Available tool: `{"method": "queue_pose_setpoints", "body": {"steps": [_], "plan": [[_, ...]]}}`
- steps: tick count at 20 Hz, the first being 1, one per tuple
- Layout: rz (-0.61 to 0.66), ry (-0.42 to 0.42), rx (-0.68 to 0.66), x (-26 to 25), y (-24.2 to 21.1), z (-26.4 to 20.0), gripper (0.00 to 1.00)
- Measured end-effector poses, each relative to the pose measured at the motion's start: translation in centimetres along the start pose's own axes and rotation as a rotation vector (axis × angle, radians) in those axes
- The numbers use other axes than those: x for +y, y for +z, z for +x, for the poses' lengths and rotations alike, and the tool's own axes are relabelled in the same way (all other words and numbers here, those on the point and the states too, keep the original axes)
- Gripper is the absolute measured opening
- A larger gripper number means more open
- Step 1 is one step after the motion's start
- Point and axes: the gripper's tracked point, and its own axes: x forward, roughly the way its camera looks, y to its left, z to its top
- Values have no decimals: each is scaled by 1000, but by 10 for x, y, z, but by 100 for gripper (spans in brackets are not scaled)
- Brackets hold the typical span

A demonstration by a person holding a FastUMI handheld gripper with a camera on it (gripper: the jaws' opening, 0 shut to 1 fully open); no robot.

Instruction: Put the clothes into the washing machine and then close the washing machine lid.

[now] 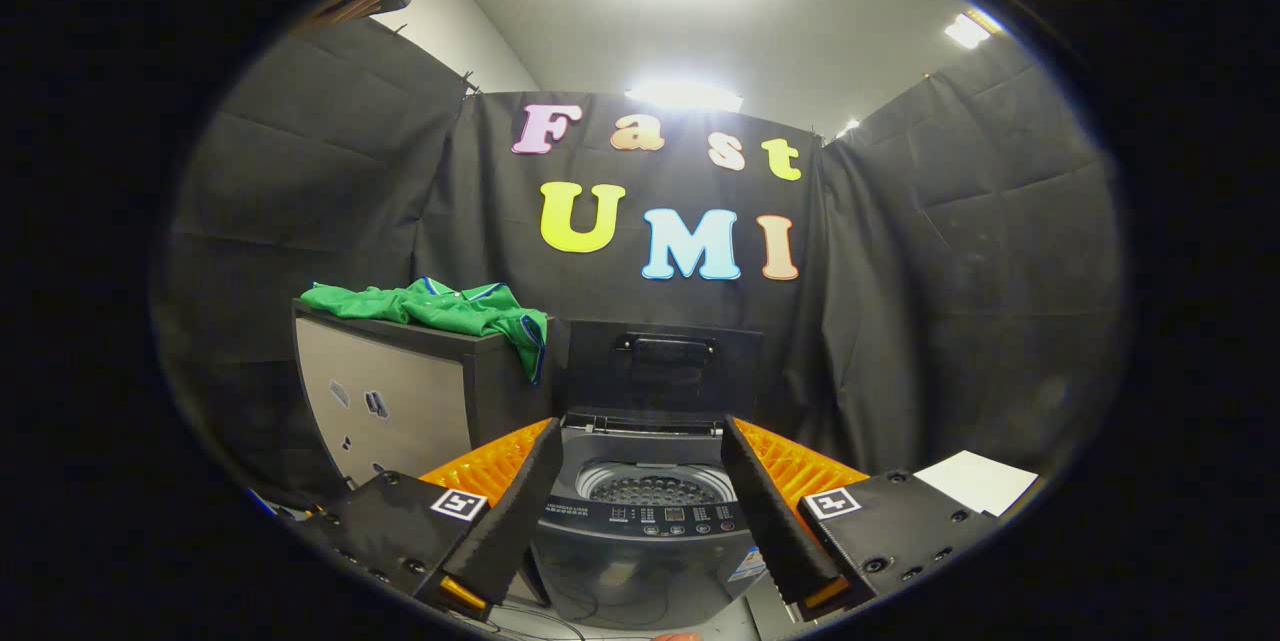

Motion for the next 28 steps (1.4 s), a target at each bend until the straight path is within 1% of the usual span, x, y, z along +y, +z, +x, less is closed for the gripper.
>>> {"method": "queue_pose_setpoints", "body": {"steps": [2, 5, 6, 8, 13, 20, 23, 26, 28], "plan": [[-9, 25, 5, 6, 6, 7, 99], [11, 97, 30, 27, 20, 21, 99], [25, 123, 36, 35, 26, 27, 99], [53, 142, 19, 42, 49, 39, 99], [38, 192, -83, 67, 109, 77, 99], [22, 256, -175, 103, 180, 123, 99], [28, 290, -151, 123, 196, 145, 99], [63, 336, -75, 144, 204, 161, 99], [64, 341, -32, 153, 211, 174, 99]]}}
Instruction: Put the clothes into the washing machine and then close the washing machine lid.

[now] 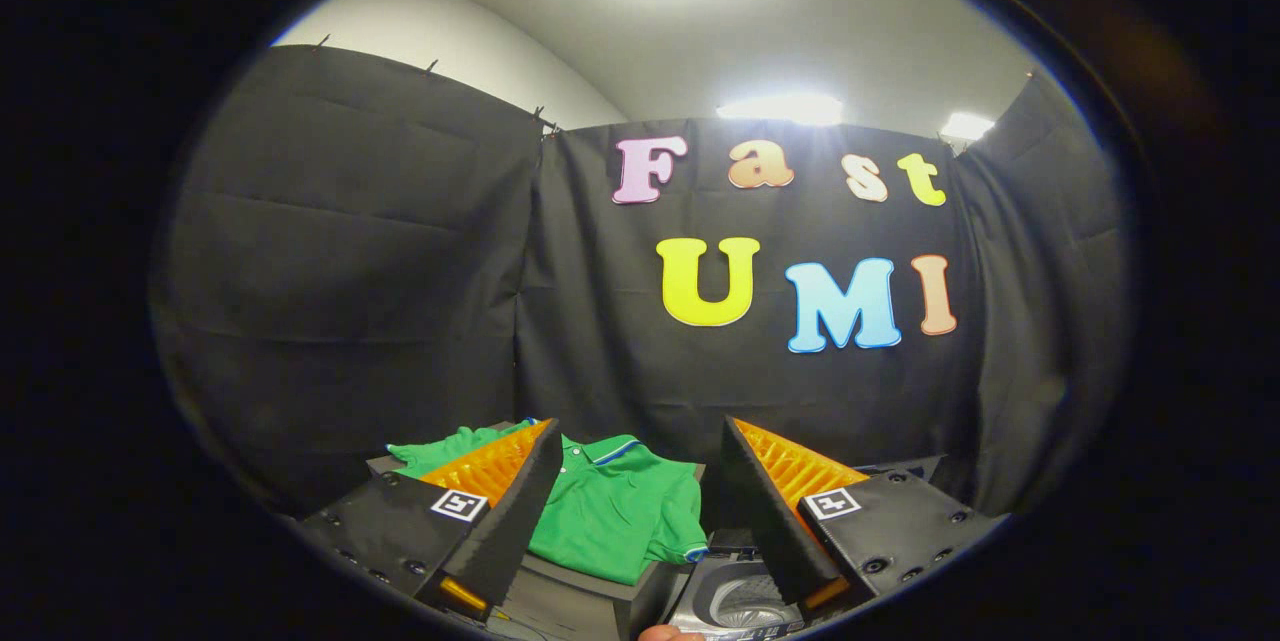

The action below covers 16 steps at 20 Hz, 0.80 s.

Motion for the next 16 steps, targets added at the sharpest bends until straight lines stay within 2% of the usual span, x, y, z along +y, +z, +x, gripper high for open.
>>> {"method": "queue_pose_setpoints", "body": {"steps": [4, 7, 16], "plan": [[15, -19, 115, 3, -6, 34, 99], [55, 2, 205, 13, -14, 61, 99], [40, 22, 386, 32, -34, 118, 99]]}}
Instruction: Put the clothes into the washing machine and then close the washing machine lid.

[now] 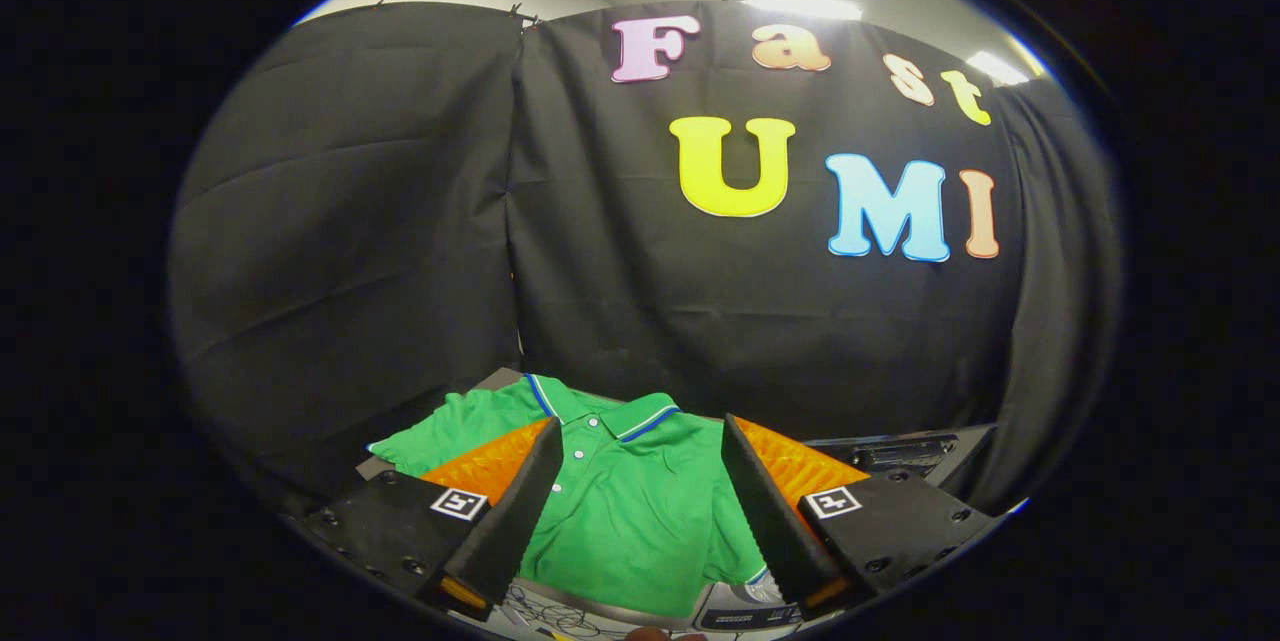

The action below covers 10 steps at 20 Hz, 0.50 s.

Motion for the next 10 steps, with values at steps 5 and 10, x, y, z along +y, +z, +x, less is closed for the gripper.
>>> {"method": "queue_pose_setpoints", "body": {"steps": [5, 10], "plan": [[40, 18, 102, 14, -11, 24, 99], [18, 22, 180, 19, -13, 47, 99]]}}
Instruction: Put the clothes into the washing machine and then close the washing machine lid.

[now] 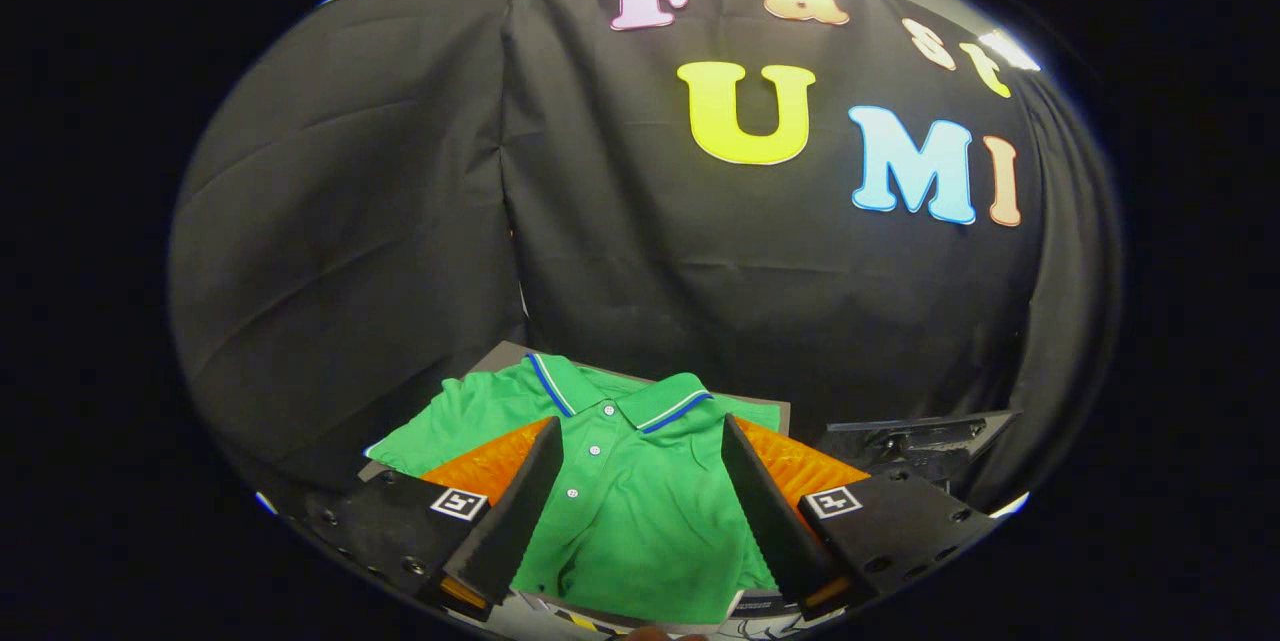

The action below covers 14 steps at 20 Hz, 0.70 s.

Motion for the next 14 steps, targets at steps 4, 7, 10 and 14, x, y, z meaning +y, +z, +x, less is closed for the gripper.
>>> {"method": "queue_pose_setpoints", "body": {"steps": [4, 7, 10, 14], "plan": [[-21, 4, 56, 5, -3, 20, 99], [-39, 10, 108, 12, -12, 35, 99], [-34, 27, 155, 21, -24, 49, 99], [-35, 16, 208, 22, -39, 69, 99]]}}
